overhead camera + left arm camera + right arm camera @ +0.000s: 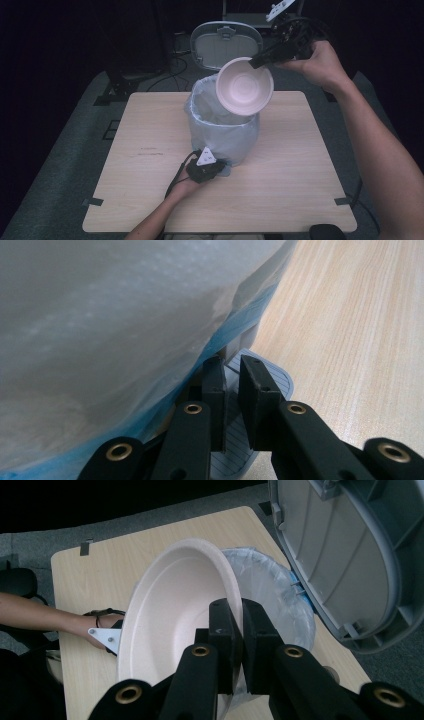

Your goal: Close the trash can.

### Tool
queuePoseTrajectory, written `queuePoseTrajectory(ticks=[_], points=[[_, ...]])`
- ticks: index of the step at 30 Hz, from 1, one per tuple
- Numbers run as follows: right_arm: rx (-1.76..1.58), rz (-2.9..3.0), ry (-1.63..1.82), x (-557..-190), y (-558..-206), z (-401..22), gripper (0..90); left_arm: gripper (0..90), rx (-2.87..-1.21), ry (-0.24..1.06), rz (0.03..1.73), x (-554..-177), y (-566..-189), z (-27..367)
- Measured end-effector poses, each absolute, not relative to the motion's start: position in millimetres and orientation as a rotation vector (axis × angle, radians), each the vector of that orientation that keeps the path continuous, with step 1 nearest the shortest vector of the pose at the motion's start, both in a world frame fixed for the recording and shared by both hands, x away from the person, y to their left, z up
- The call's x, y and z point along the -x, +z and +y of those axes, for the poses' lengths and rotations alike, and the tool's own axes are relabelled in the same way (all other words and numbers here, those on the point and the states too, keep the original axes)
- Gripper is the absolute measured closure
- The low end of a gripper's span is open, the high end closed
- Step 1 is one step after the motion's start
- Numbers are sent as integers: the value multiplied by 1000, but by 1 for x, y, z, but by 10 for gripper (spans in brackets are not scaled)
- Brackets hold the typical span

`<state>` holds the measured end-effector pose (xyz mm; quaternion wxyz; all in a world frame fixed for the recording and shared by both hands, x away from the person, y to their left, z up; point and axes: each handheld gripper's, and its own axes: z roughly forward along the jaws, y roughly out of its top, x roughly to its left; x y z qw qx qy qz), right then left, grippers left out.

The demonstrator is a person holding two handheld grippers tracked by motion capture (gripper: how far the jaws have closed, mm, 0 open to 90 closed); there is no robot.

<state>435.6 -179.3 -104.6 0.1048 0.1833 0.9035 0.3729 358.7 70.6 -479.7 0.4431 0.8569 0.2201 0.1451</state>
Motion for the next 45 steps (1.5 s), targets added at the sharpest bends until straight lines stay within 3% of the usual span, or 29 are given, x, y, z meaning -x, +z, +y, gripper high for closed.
queuePoseTrajectory(ticks=[35,39,45], points=[[-521,2698,1049,-469,-127,-134,839,816,-2125,354,540,-359,-480,71],[-525,2695,1065,-472,-132,-131,771,816,-2126,354,540,-359,-480,71],[-528,2704,1068,-472,-140,-136,765,814,-2128,352,539,-359,-480,71]])
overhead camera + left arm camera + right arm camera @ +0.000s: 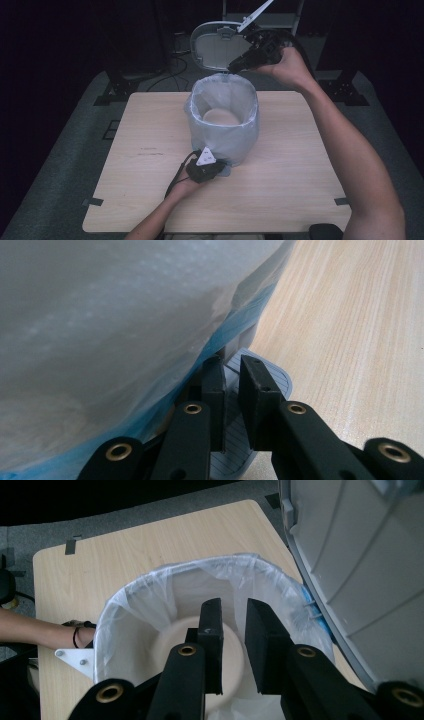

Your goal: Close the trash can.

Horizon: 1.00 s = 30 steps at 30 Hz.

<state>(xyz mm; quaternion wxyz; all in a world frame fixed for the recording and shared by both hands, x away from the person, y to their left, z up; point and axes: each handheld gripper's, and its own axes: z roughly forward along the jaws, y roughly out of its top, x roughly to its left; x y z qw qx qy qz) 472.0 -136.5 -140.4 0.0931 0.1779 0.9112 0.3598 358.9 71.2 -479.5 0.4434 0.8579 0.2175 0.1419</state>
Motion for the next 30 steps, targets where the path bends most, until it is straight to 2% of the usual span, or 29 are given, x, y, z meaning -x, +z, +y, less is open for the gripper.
queuePoseTrajectory(ticks=[30], points=[[-596,2679,1149,-445,-163,-198,685,811,-2126,351,539,-359,-480,71]])
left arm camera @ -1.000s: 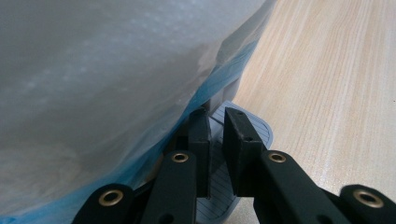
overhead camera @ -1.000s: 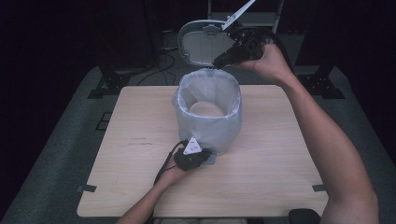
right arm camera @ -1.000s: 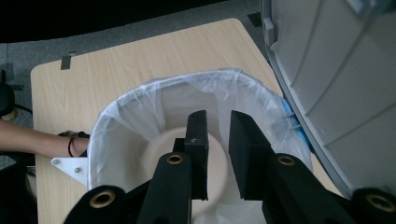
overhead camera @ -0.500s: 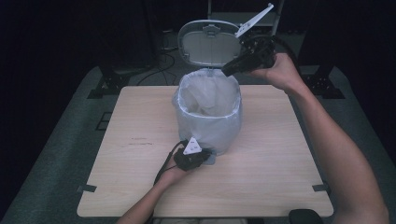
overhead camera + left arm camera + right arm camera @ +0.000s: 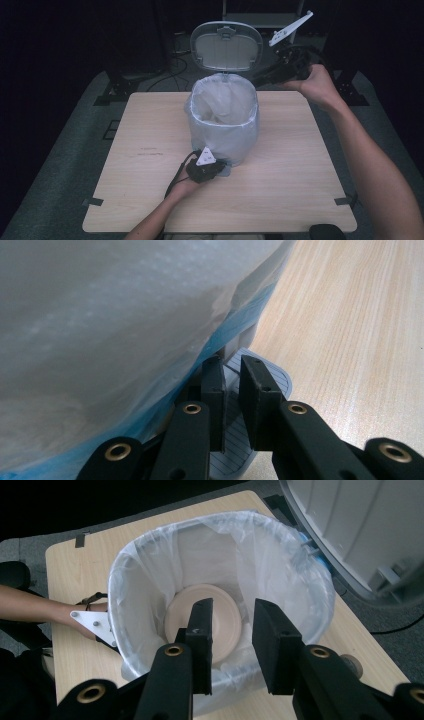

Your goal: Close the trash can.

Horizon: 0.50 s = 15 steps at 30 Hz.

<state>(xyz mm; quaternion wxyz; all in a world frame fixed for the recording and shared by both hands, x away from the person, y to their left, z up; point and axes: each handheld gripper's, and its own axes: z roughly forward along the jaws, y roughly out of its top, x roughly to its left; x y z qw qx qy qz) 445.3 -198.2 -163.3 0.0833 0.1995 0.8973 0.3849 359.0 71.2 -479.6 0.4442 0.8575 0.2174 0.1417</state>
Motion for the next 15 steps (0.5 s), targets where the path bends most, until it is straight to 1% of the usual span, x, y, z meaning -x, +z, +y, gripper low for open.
queuePoseTrajectory(ticks=[15], points=[[-687,2634,1195,-431,-183,-237,635,812,-2125,350,541,-359,-480,71]])
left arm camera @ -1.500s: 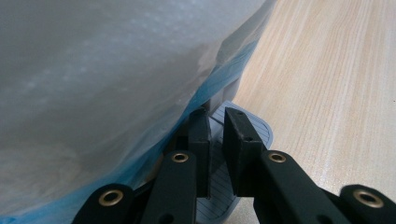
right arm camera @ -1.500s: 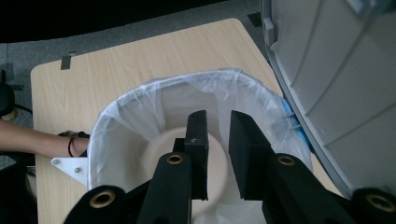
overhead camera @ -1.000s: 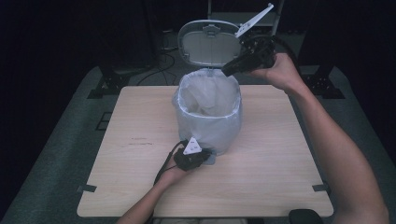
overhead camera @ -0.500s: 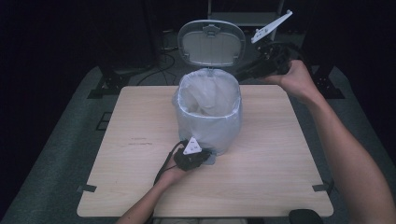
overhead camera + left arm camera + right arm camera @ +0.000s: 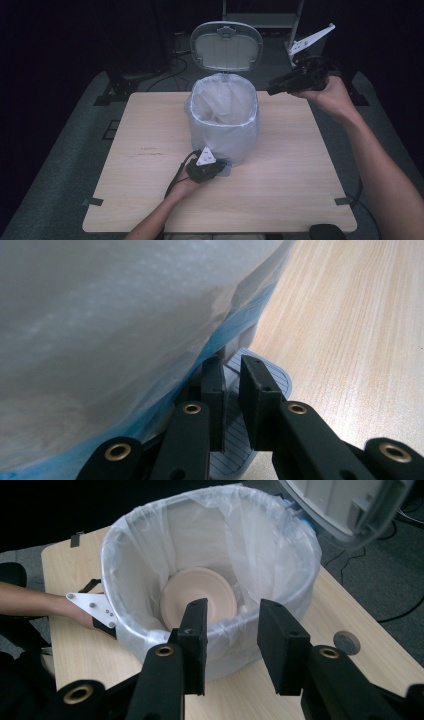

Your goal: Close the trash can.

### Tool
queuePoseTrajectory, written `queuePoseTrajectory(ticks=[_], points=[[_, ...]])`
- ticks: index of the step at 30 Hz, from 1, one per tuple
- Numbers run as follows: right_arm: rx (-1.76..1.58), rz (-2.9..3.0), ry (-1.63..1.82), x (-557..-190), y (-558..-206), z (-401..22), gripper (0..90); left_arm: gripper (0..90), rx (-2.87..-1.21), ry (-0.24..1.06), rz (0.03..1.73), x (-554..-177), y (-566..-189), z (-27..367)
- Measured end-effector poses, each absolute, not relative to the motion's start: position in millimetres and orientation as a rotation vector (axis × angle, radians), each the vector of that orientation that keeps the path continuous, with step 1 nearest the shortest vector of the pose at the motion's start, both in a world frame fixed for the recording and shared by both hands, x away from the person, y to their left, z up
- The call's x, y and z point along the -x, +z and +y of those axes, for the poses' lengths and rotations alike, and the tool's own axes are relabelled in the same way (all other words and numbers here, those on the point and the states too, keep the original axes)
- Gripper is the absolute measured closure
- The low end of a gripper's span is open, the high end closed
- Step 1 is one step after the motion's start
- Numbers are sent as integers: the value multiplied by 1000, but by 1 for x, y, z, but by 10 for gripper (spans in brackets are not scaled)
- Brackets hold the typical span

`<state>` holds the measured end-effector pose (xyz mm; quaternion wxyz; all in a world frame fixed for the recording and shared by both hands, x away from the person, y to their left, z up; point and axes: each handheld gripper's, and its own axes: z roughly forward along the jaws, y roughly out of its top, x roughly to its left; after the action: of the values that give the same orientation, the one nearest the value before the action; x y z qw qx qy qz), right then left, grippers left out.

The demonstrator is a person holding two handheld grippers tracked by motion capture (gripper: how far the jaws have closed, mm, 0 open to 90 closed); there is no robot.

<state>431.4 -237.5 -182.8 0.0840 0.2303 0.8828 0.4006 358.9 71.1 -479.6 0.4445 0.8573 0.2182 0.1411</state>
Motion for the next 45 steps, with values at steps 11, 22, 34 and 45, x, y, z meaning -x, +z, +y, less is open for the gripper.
queuePoseTrajectory(ticks=[11,22,34,45], points=[[-739,2608,1221,-425,-198,-257,605,811,-2123,350,542,-359,-480,71],[-761,2595,1232,-420,-209,-268,587,812,-2126,351,542,-359,-480,71],[-793,2594,1238,-417,-227,-277,560,811,-2125,351,544,-359,-480,71],[-823,2591,1257,-415,-242,-286,547,812,-2125,350,545,-359,-480,71]])
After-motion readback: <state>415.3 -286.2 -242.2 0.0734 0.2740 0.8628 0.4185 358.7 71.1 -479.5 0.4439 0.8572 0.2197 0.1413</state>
